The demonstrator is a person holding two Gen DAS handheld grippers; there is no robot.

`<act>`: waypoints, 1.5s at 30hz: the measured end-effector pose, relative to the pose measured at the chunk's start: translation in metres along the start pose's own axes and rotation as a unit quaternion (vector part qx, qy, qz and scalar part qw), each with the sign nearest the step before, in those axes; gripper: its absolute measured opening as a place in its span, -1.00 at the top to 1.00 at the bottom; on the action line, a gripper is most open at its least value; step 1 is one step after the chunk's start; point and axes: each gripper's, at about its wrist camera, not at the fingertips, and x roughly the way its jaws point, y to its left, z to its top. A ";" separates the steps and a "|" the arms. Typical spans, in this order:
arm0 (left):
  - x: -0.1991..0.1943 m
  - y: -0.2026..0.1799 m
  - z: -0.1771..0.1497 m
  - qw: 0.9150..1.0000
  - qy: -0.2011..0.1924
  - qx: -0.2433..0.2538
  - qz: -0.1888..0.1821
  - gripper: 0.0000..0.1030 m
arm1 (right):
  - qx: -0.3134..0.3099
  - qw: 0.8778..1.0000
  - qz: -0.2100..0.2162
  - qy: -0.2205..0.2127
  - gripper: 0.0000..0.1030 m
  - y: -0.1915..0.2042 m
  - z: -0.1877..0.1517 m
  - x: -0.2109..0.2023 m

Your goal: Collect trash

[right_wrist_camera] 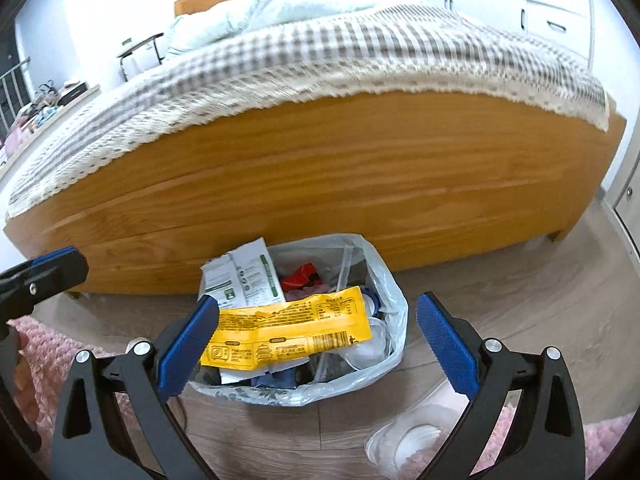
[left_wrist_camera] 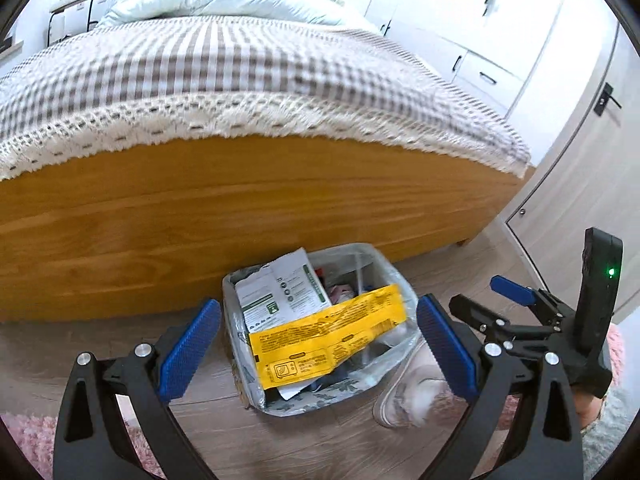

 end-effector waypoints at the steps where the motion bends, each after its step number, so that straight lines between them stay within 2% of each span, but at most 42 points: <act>1: -0.003 -0.001 -0.001 1.000 -0.001 0.001 -0.006 -0.85 | -0.003 1.000 0.004 -0.001 -0.84 0.002 -0.001 -0.004; 7: -0.027 -0.014 -0.011 0.999 -0.015 0.024 -0.015 -0.85 | -0.036 0.999 0.015 -0.014 -0.84 0.016 -0.009 -0.026; 13: -0.052 -0.022 -0.021 0.998 -0.047 0.046 0.008 -0.85 | -0.059 0.998 0.011 -0.038 -0.84 0.027 -0.020 -0.049; 18: -0.067 -0.027 -0.028 0.996 -0.060 0.056 0.037 -0.85 | -0.060 0.997 0.005 -0.055 -0.84 0.029 -0.029 -0.068; 28: -0.109 -0.033 -0.034 0.995 -0.073 0.067 0.026 -0.85 | -0.041 0.996 0.003 -0.075 -0.84 0.028 -0.029 -0.106; 37: -0.087 -0.031 -0.044 0.992 -0.094 0.067 0.051 -0.85 | -0.043 0.995 -0.017 -0.087 -0.84 0.026 -0.042 -0.087; 45: -0.054 -0.028 -0.037 0.993 -0.085 0.050 0.059 -0.85 | -0.055 0.994 -0.015 -0.096 -0.84 0.030 -0.038 -0.066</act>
